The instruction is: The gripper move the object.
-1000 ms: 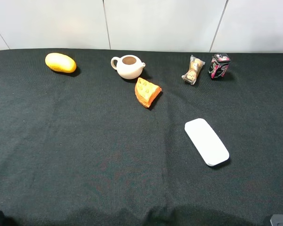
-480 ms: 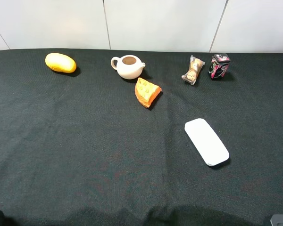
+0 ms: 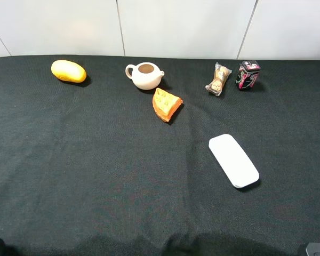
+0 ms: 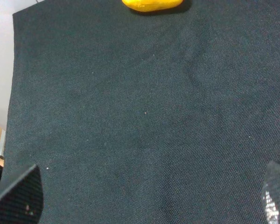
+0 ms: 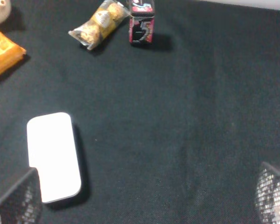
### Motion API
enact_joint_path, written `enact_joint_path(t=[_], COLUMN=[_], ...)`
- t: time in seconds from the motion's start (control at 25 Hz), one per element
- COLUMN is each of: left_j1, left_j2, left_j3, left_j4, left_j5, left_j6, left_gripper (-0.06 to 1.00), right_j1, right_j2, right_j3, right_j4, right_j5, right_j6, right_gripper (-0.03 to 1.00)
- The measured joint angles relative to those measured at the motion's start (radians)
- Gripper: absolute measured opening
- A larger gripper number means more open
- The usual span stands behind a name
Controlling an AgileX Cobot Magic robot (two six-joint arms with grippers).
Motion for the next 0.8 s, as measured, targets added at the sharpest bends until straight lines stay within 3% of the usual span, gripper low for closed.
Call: enact_joint_path(t=[0.24, 0.44, 0.8], left_j1=[0.0, 0.0, 0.0], left_j2=[0.0, 0.0, 0.0], left_j3=[0.0, 0.0, 0.0], left_j4=[0.0, 0.0, 0.0], left_j5=[0.0, 0.0, 0.0], left_j6=[0.0, 0.0, 0.0], left_gripper=[0.99, 0.99, 0.99], right_j1=[-0.006, -0.063, -0.079], right_j2=[-0.108, -0.173, -0.173], right_j3=[0.098, 0.124, 0.131], right_j4=[-0.02, -0.027, -0.029], right_j5=[-0.064, -0.11, -0.127], right_j6=[0.001, 0.002, 0.003], right_gripper=[0.69, 0.69, 0.69])
